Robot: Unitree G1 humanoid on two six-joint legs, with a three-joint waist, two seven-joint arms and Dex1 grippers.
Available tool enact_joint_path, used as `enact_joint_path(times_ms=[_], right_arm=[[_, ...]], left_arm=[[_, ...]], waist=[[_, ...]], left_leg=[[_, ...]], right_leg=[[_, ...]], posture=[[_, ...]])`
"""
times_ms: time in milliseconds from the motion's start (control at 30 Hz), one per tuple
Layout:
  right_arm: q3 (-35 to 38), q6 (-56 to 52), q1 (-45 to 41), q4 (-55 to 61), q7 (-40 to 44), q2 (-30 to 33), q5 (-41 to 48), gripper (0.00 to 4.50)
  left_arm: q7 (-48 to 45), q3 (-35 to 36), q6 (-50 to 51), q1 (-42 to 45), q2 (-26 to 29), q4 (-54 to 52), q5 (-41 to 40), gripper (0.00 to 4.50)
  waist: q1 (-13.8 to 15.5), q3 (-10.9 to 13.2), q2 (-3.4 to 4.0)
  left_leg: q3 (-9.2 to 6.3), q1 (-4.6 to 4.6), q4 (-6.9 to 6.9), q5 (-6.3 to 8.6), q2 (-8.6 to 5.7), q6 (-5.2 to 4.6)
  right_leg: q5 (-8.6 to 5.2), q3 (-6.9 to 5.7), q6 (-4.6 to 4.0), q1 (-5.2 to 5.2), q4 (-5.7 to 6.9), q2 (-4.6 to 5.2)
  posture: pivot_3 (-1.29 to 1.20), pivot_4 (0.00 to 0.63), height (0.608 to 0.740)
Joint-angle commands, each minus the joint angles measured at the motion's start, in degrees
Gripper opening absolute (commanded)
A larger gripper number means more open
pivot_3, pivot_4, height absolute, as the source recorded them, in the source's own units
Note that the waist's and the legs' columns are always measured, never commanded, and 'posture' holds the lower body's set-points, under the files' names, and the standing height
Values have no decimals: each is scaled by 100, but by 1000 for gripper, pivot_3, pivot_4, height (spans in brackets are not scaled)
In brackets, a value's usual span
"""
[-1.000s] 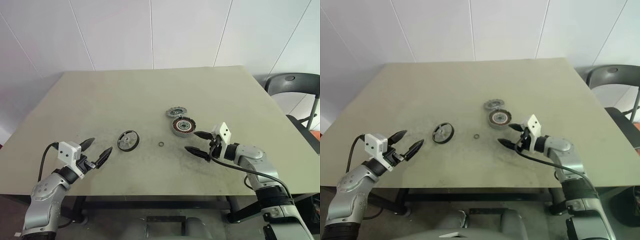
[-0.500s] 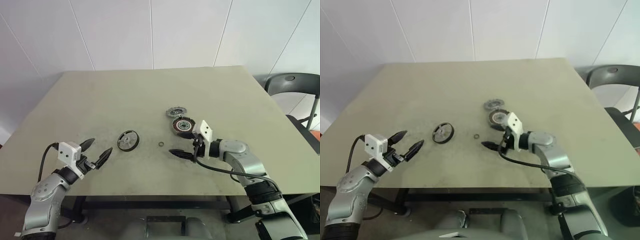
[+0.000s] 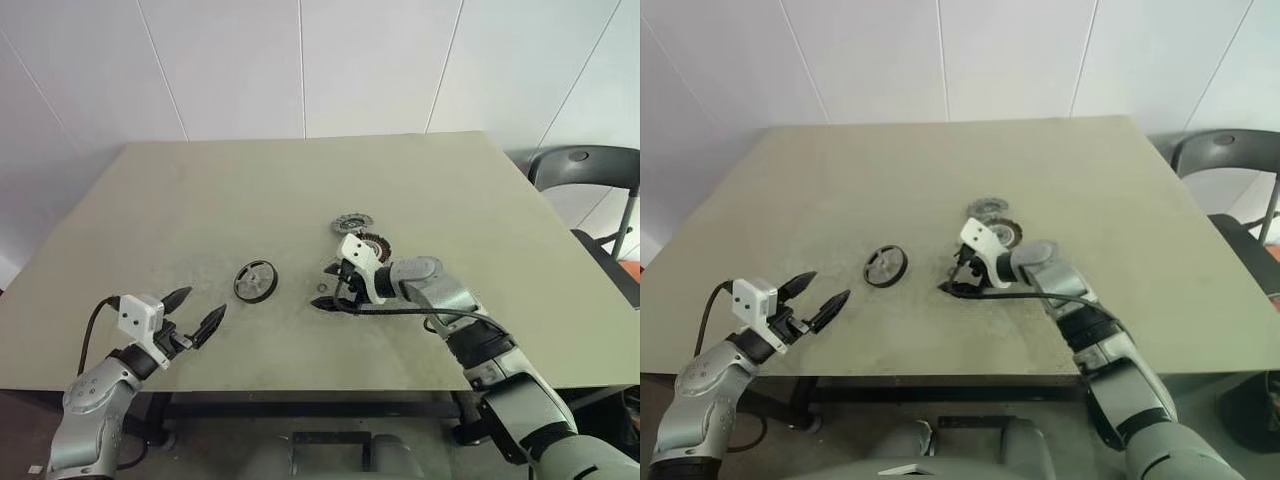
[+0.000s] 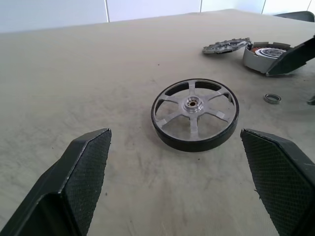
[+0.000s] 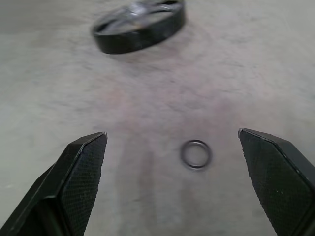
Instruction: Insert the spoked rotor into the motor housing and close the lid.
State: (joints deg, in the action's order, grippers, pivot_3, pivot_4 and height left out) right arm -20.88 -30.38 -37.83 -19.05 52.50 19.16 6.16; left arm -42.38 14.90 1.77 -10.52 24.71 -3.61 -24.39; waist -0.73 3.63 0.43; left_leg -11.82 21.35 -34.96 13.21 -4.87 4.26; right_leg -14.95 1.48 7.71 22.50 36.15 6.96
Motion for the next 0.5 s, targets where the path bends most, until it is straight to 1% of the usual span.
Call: enact_joint_path(times_ms=[33,433,500], right_arm=[[43,156,-200,-188,-37,-118,-99,4500],[-6,657,-155,-918,-116,-330,-449,4500],[-32,735,-150,-967,-101,-334,-515,4100]], left_arm=[[-15,61,-157,51,23,-177,-35,4473],[-30,-2,-273,168,-5,-9,-2,4473],[-26,-5,-282,173,-7,-3,3,4500]], waist=[[-4,0,0],[-16,-1,2],[-17,-1,2]], left_leg=[[0,0,0,0,4,0],[9,-9,-1,0,29,0],[13,-13,-1,0,36,0]], right_leg=[[1,0,-2,1,0,-3],[5,2,-4,0,2,-28],[4,3,-7,-2,2,-31]], posture=[[0,0,740],[0,0,740],[0,0,740]])
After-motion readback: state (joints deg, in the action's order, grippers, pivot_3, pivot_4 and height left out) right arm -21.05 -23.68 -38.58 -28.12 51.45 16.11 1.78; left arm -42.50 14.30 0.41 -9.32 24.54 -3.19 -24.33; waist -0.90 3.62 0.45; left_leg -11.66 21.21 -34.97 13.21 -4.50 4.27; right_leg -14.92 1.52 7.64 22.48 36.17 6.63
